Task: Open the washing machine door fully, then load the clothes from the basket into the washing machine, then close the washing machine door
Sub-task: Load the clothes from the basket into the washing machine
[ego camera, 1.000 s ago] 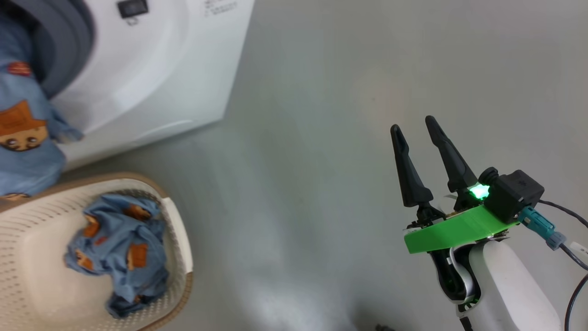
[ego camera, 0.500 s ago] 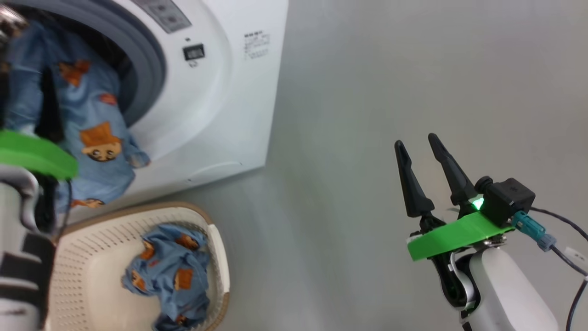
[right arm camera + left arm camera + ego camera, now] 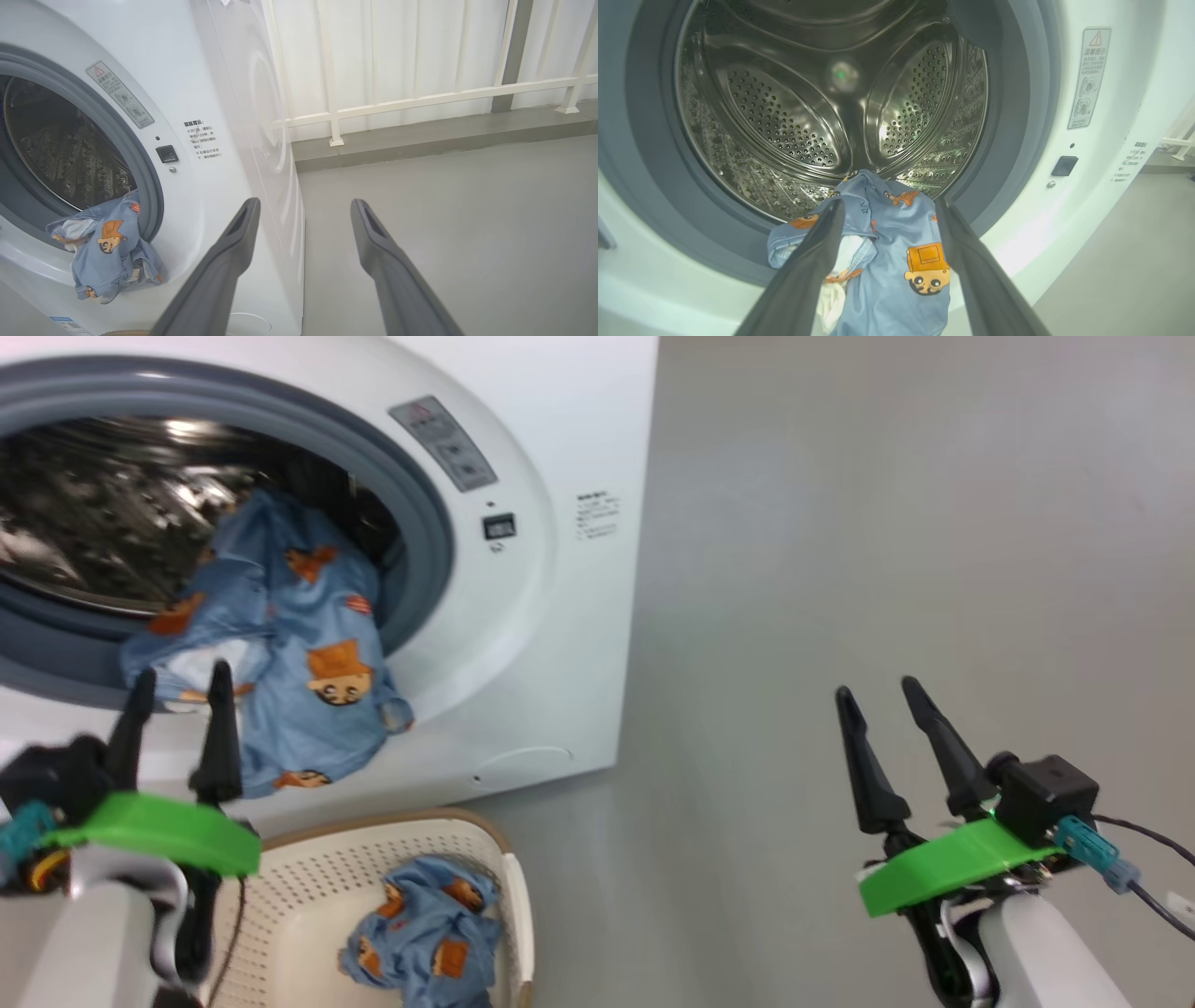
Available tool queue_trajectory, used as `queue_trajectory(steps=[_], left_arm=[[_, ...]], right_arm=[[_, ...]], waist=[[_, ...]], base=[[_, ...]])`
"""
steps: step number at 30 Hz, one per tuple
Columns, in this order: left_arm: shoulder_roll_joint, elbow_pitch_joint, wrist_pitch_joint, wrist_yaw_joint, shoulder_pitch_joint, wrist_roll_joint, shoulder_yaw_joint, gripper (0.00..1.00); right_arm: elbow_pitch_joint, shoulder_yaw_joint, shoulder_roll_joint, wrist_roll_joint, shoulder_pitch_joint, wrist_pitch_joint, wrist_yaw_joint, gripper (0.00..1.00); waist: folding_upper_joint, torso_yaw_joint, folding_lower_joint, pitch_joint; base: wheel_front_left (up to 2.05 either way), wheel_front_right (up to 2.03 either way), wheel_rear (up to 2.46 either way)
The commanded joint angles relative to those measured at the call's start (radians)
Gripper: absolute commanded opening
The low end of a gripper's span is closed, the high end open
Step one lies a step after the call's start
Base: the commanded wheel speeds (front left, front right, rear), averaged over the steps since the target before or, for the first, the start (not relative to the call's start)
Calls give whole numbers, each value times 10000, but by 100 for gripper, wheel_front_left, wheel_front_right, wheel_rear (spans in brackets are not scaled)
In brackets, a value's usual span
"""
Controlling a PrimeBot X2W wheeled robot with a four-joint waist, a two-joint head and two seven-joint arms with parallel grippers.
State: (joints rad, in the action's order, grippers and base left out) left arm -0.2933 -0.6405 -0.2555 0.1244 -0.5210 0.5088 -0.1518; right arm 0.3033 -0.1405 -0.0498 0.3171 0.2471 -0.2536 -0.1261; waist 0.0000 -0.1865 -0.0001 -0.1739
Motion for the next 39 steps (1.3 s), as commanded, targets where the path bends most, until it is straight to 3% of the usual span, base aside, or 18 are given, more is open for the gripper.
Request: queue_trajectory(steps=[1, 19, 39], left_arm=[[-284, 557, -62, 37, 283, -147, 414, 100], [442, 3702, -62, -708, 3950, -717, 1030, 100], [558, 4351, -38, -941, 4503, -741, 875, 100]], right_arm=[[-175, -119, -149, 45, -90, -82, -46, 100], [-165, -101, -724, 453, -717, -82, -46, 100], [-184, -157, -842, 447, -721, -82, -46, 100]], waist=[[0, 648, 1, 723], [0, 1342, 1, 1749], [0, 1360, 1, 1724]], base=[[0, 0, 0], [0, 0, 0], [0, 0, 0]])
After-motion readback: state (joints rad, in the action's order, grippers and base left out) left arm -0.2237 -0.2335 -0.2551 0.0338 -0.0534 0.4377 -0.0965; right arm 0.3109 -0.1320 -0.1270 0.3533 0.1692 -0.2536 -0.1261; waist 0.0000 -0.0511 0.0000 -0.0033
